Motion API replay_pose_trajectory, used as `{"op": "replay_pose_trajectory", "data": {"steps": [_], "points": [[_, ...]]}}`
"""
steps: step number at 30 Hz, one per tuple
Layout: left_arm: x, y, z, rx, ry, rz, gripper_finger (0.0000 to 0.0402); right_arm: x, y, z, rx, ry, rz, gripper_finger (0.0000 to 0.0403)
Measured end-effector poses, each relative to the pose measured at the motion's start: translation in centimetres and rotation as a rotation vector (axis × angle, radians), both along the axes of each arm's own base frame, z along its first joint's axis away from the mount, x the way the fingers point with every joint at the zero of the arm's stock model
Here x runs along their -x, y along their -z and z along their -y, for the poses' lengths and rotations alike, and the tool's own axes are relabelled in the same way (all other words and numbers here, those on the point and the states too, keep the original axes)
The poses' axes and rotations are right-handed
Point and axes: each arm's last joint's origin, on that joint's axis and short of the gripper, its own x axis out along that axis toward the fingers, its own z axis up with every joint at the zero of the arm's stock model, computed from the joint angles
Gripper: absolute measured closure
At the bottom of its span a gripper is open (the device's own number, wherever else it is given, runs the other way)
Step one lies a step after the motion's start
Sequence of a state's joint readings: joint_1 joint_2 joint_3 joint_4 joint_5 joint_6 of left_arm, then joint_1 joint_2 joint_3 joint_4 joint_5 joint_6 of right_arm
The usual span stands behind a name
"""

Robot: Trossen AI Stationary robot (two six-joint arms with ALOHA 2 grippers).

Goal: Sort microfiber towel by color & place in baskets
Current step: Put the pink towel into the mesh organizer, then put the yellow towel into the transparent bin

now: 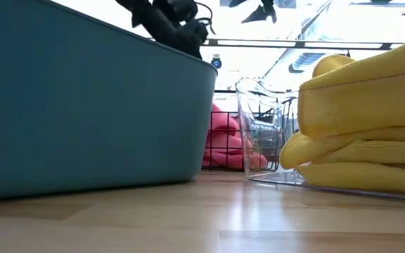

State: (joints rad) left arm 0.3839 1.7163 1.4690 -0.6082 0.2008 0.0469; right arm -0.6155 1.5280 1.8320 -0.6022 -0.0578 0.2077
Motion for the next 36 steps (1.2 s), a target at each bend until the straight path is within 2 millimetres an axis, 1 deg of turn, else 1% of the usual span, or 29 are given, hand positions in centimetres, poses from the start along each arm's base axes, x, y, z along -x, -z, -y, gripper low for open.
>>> {"op": "replay_pose_trajectory", "data": {"steps": [3,6,7,9,11,14,16,19,21,24,30,33,36], "points": [[1.4,-2.4,0.0,-0.016,0.012,-0.037,0.0193,0.0,0.0,0.0,0.0,0.0,0.0,0.0084],[3.8,-4.3,-0.3,-0.04,-0.075,-0.09,0.0167,0.0,0.0,0.0,0.0,0.0,0.0,0.0084],[4.8,-4.6,-0.5,-0.054,-0.117,-0.114,0.0162,0.0,0.0,0.0,0.0,0.0,0.0,0.0084],[6.8,-4.2,-1.1,-0.078,-0.217,-0.164,0.0158,0.0,0.0,0.0,-0.001,0.0,-0.001,0.0084],[9.0,-2.7,-2.1,-0.072,-0.337,-0.227,0.0157,0.0,0.0,0.0,-0.002,0.0,-0.002,0.0084],[12.9,1.0,-3.0,0.004,-0.501,-0.34,0.0156,0.1,0.2,0.0,-0.015,-0.001,-0.02,0.0084],[15.5,3.5,-3.2,0.065,-0.599,-0.409,0.0156,0.1,0.4,-0.1,-0.025,-0.001,-0.034,0.0084],[18.1,6.5,-3.5,0.095,-0.729,-0.473,0.0156,0.1,0.5,-0.1,-0.03,0.004,-0.046,0.0084],[18.9,7.7,-4.0,0.103,-0.77,-0.458,0.0156,0.1,0.5,0.0,-0.027,0.016,-0.047,0.0084],[18.9,9.2,-4.9,0.1,-0.769,-0.43,0.0156,0.2,0.5,0.0,-0.024,0.028,-0.05,0.0084],[17.5,11.5,-7.1,0.092,-0.76,-0.433,0.0156,0.2,0.5,0.0,-0.023,0.029,-0.05,0.0084],[16.9,13.2,-7.7,0.104,-0.735,-0.486,0.0156,0.2,0.6,0.0,-0.025,0.03,-0.049,0.0084],[16.8,15.0,-8.0,0.118,-0.722,-0.573,0.0156,0.2,0.6,0.0,-0.042,0.036,-0.038,0.0084]]}}
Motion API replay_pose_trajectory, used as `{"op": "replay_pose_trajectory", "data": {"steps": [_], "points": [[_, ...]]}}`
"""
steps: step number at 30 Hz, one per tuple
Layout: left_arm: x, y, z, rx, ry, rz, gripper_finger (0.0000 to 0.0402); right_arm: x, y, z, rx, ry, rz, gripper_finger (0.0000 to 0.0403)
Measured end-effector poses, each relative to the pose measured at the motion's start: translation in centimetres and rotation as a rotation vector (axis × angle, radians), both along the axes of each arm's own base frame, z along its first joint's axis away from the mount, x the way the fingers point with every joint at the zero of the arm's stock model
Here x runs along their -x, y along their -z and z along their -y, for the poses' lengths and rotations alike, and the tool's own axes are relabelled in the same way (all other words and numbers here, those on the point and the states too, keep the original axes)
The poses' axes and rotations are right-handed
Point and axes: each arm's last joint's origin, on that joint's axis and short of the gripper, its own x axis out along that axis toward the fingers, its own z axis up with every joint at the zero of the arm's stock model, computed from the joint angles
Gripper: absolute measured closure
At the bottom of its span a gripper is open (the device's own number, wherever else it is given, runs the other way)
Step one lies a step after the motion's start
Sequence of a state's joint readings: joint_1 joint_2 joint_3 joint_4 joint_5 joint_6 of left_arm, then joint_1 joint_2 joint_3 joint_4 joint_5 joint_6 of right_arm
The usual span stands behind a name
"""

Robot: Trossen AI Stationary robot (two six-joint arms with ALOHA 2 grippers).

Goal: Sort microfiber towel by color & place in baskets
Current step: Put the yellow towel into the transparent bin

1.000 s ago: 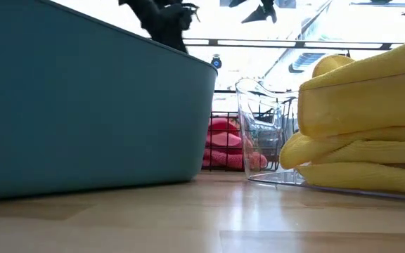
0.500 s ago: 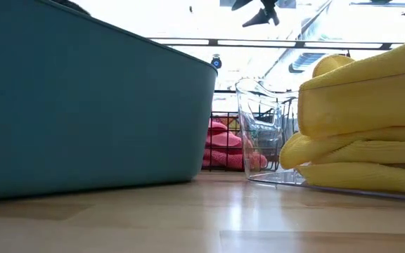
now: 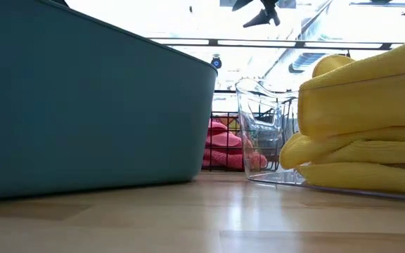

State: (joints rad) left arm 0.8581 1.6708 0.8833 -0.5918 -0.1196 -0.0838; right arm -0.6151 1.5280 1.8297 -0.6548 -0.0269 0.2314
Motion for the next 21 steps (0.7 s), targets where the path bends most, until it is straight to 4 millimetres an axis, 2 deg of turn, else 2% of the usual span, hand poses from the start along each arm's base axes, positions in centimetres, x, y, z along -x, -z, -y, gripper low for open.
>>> {"op": "replay_pose_trajectory", "data": {"steps": [3,5,7,9,10,11,14,18,21], "points": [[-0.2,0.7,-0.1,0.03,0.013,-0.021,0.0167,0.0,0.0,0.0,-0.006,0.001,0.004,0.0084],[-0.4,0.6,0.2,0.033,0.031,-0.014,0.0197,-0.1,0.0,-0.1,-0.012,0.001,0.008,0.0084],[-0.6,0.0,0.6,0.023,0.05,0.007,0.025,-0.1,0.0,-0.1,-0.018,0.001,0.012,0.0084],[-0.6,-1.1,1.4,0.028,0.084,0.051,0.0326,-0.2,0.0,-0.2,-0.018,-0.005,0.012,0.0084],[-0.7,-2.2,1.7,0.009,0.102,0.099,0.0363,-0.2,0.0,-0.3,-0.015,-0.008,0.009,0.0084],[-0.7,-3.5,2.0,-0.021,0.111,0.153,0.0381,-0.3,0.0,-0.3,-0.012,-0.013,0.007,0.0084],[-0.1,-8.0,3.4,-0.115,0.118,0.301,0.0381,-0.5,0.1,-0.7,-0.002,-0.039,-0.009,0.0084],[0.9,-16.0,5.5,-0.316,0.188,0.584,0.0397,-1.2,0.6,-1.3,0.012,-0.131,-0.055,0.0084],[1.3,-20.9,7.0,-0.441,0.3,0.744,0.0398,-2.6,1.5,-1.5,-0.007,-0.252,-0.066,0.0084]]}}
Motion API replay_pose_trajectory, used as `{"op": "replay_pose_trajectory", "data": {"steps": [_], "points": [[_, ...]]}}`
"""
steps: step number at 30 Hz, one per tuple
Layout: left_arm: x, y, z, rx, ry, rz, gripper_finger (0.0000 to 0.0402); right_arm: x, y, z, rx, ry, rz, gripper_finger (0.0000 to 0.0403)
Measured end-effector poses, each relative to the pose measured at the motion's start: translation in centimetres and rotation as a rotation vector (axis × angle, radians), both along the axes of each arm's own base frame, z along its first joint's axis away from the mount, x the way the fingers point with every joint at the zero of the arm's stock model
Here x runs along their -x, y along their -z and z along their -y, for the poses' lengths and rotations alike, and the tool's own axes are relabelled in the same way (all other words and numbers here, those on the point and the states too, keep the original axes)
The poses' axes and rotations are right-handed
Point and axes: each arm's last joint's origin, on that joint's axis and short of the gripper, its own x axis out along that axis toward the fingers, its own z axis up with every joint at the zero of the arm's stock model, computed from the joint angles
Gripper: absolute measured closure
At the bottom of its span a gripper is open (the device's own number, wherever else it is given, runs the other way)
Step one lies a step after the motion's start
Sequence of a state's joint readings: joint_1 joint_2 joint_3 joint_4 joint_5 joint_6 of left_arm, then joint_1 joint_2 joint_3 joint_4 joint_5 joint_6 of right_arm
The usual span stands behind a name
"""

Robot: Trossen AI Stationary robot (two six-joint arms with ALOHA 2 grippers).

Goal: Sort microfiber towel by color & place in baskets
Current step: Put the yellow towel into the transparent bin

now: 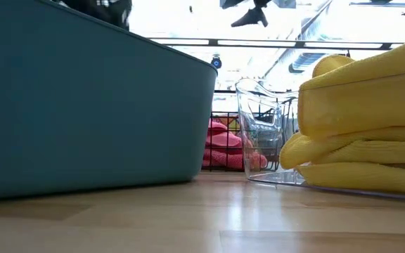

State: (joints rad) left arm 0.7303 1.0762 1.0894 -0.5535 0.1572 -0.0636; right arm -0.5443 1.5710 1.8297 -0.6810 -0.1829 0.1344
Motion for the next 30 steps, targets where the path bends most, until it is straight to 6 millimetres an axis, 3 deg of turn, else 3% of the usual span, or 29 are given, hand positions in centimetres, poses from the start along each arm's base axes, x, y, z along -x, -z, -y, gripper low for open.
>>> {"op": "replay_pose_trajectory", "data": {"steps": [3,7,12,20,24,30], "points": [[-0.6,-3.6,1.2,-0.116,0.084,0.059,0.04,-2.1,1.2,-0.2,-0.022,-0.113,0.0,0.0084],[-2.8,-5.6,2.1,-0.222,0.216,0.043,0.0401,-5.2,3.0,-0.7,0.034,-0.222,-0.011,0.0084],[-5.9,-5.2,2.4,-0.292,0.328,-0.041,0.0401,-7.5,4.0,-2.1,0.125,-0.316,-0.012,0.0084],[-9.3,-4.2,2.8,-0.301,0.427,-0.086,0.0401,-8.4,4.0,-4.4,0.263,-0.342,-0.057,0.0084],[-10.5,-3.6,3.5,-0.323,0.484,-0.094,0.0401,-8.5,4.0,-5.0,0.352,-0.305,-0.106,0.0084],[-11.0,-4.0,3.9,-0.356,0.491,-0.048,0.04,-8.4,4.6,-5.3,0.335,-0.325,-0.167,0.0089]]}}
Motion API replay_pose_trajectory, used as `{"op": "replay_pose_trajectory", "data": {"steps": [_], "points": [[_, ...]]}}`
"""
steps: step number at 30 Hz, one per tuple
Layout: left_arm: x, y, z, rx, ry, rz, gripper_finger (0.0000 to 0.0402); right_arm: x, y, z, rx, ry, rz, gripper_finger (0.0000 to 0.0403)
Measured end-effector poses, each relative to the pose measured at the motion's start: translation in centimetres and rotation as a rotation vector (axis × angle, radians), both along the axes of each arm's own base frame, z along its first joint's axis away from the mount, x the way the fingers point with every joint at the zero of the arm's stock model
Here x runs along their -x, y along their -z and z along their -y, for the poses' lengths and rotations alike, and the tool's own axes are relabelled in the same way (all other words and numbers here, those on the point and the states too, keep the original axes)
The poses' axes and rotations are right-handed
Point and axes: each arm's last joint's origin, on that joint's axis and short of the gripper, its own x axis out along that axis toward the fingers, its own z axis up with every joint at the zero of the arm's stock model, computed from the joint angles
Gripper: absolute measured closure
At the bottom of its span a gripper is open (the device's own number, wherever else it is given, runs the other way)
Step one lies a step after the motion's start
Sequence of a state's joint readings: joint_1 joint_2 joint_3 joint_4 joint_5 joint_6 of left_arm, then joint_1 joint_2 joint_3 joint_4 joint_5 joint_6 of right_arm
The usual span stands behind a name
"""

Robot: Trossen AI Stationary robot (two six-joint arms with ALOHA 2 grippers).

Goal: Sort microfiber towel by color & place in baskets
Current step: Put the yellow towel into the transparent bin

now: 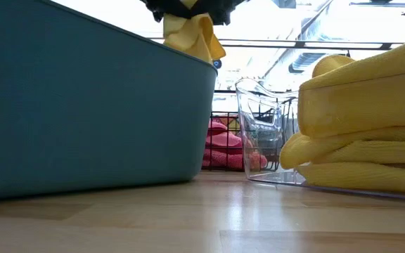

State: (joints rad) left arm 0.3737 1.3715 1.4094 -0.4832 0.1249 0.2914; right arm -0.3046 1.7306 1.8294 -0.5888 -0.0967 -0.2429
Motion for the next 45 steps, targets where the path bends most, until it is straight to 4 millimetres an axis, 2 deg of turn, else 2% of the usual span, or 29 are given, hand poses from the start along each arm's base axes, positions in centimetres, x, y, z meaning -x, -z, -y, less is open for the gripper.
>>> {"op": "replay_pose_trajectory", "data": {"steps": [2,4,7,9,10,11,14,17,20,25,29,33,35,38,41,45], "points": [[0.0,-0.2,0.1,0.0,-0.006,0.021,0.0394,0.1,0.1,0.0,-0.005,0.0,-0.013,0.0106],[-0.1,-0.3,0.1,-0.002,-0.005,0.031,0.0382,0.0,0.1,-0.2,-0.006,-0.004,-0.017,0.0144],[-0.1,-0.3,0.1,-0.012,0.0,0.03,0.0355,-0.1,0.2,-0.6,-0.006,-0.012,-0.017,0.0244],[-0.1,-0.4,0.0,-0.014,0.0,0.036,0.0332,-0.1,0.2,-0.8,-0.007,-0.017,-0.022,0.0335],[0.1,-0.6,0.1,-0.014,0.005,0.042,0.032,-0.1,0.2,-0.8,-0.002,-0.01,-0.022,0.0367],[0.2,-0.7,0.1,-0.016,0.002,0.045,0.0308,-0.1,0.2,-0.7,-0.002,-0.009,-0.021,0.0381],[0.9,-1.2,0.1,-0.027,-0.008,0.061,0.0272,0.1,0.1,-0.6,-0.023,0.013,-0.029,0.0379],[2.7,-1.7,-0.1,-0.089,-0.071,0.009,0.0243,1.2,-0.4,-0.2,-0.043,0.032,-0.091,0.0395],[5.0,-2.1,-0.6,-0.122,-0.195,-0.064,0.0223,3.2,-1.3,0.1,-0.073,0.073,-0.173,0.0394],[8.4,-1.5,-2.2,0.008,-0.337,-0.029,0.0211,7.2,-2.0,-0.7,-0.218,0.126,-0.321,0.0398],[9.6,-0.5,-3.3,0.099,-0.344,0.094,0.0212,9.2,-2.6,-3.7,-0.384,0.09,-0.395,0.0399],[9.6,0.8,-4.2,0.149,-0.341,0.186,0.0213,10.1,-3.2,-8.3,-0.484,0.045,-0.445,0.04],[9.4,1.2,-4.4,0.155,-0.337,0.221,0.0213,10.3,-2.7,-10.7,-0.523,0.04,-0.474,0.04],[9.1,1.4,-4.7,0.151,-0.334,0.234,0.0213,11.1,-0.5,-14.1,-0.59,0.107,-0.551,0.0401],[9.0,1.3,-4.7,0.136,-0.326,0.249,0.0213,11.7,2.7,-17.1,-0.712,0.179,-0.569,0.0401],[9.0,1.0,-4.8,0.086,-0.306,0.258,0.0213,11.7,6.7,-19.4,-0.882,0.291,-0.478,0.0402]]}}
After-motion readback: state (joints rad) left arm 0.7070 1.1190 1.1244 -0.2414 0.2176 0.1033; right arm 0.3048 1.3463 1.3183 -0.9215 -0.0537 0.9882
